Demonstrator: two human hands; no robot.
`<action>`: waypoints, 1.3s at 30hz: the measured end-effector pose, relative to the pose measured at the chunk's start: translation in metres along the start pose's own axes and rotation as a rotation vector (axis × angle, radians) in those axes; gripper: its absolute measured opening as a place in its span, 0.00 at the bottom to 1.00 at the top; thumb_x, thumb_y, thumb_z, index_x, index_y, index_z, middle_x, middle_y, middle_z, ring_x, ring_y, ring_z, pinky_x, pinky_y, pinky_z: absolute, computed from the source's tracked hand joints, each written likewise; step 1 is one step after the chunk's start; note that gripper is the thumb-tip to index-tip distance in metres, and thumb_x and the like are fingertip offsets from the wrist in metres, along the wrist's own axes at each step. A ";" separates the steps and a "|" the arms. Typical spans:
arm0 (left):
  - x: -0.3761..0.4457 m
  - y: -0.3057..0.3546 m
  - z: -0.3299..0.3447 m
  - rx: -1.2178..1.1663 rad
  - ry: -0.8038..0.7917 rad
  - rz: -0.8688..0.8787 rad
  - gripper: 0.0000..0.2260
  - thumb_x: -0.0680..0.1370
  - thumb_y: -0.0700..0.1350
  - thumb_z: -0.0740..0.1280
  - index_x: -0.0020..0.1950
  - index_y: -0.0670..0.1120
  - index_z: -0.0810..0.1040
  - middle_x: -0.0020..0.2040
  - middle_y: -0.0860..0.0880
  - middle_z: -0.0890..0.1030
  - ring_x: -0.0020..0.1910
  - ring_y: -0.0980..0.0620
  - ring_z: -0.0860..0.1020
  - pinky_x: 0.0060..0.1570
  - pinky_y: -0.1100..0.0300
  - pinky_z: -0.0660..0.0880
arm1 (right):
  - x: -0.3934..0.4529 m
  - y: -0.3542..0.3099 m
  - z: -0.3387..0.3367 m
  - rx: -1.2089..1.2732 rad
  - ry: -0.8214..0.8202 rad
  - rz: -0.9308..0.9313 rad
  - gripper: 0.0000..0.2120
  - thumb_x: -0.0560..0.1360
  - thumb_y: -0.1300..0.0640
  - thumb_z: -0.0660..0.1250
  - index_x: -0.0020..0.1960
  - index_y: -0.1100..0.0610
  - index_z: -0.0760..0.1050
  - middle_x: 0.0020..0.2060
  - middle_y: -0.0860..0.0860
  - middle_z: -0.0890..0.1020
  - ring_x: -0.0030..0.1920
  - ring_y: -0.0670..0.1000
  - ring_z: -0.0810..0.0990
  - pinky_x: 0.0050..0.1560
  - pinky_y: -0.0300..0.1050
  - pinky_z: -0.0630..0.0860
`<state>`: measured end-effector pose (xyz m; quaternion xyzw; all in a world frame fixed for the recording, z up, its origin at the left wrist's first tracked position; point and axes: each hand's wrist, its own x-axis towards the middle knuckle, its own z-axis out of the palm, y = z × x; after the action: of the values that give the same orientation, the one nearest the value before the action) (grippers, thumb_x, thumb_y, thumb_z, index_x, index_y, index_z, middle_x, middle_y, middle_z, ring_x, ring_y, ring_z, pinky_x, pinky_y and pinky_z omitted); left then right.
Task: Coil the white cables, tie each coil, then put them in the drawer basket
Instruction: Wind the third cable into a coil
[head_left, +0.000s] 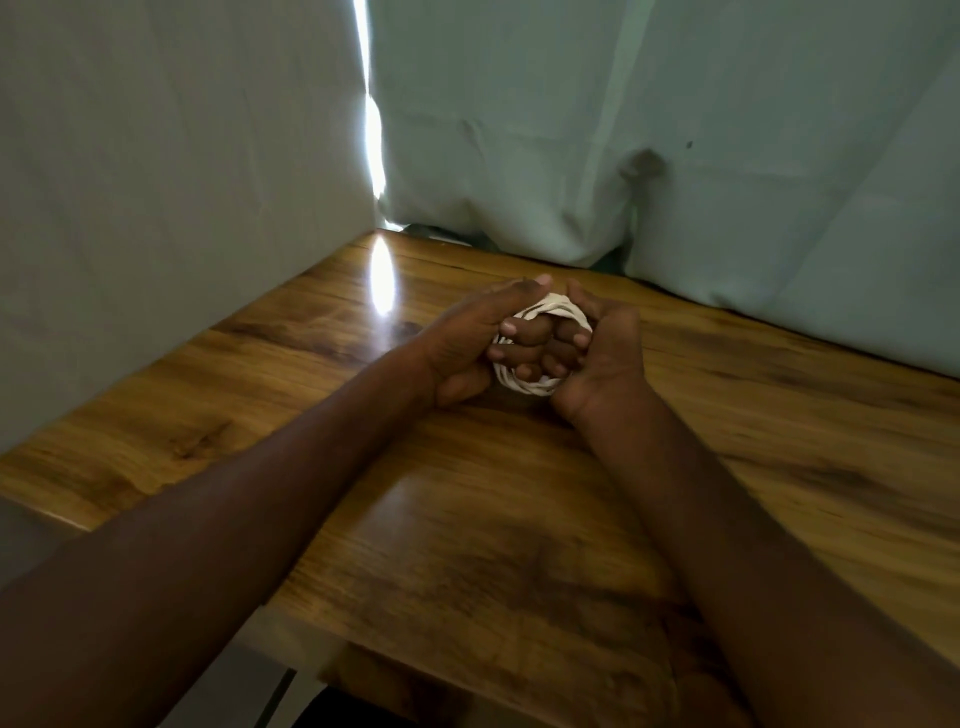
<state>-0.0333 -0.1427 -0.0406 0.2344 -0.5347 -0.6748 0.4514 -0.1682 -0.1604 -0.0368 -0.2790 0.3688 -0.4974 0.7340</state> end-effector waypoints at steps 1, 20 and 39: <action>0.001 0.001 0.004 -0.005 -0.035 -0.007 0.25 0.88 0.49 0.54 0.37 0.47 0.81 0.24 0.55 0.63 0.21 0.58 0.55 0.29 0.61 0.63 | 0.001 0.000 -0.002 0.016 0.013 0.000 0.30 0.82 0.46 0.57 0.23 0.53 0.60 0.15 0.48 0.60 0.17 0.49 0.57 0.30 0.37 0.66; 0.002 0.000 -0.001 0.072 -0.092 -0.179 0.17 0.88 0.49 0.53 0.64 0.39 0.75 0.40 0.48 0.78 0.38 0.54 0.74 0.52 0.53 0.76 | 0.007 0.000 -0.009 -0.181 0.347 -0.452 0.14 0.79 0.51 0.68 0.40 0.59 0.74 0.30 0.56 0.77 0.29 0.56 0.79 0.32 0.48 0.77; -0.045 -0.023 0.066 -0.007 0.140 -0.070 0.18 0.88 0.48 0.56 0.41 0.43 0.72 0.28 0.50 0.67 0.27 0.54 0.66 0.36 0.59 0.75 | -0.073 0.027 -0.040 -0.278 0.422 -0.665 0.14 0.79 0.53 0.72 0.35 0.54 0.80 0.35 0.55 0.84 0.39 0.53 0.81 0.47 0.55 0.81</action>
<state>-0.0724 -0.0700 -0.0485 0.2977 -0.4909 -0.6740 0.4648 -0.2042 -0.0844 -0.0613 -0.3713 0.4645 -0.6991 0.3970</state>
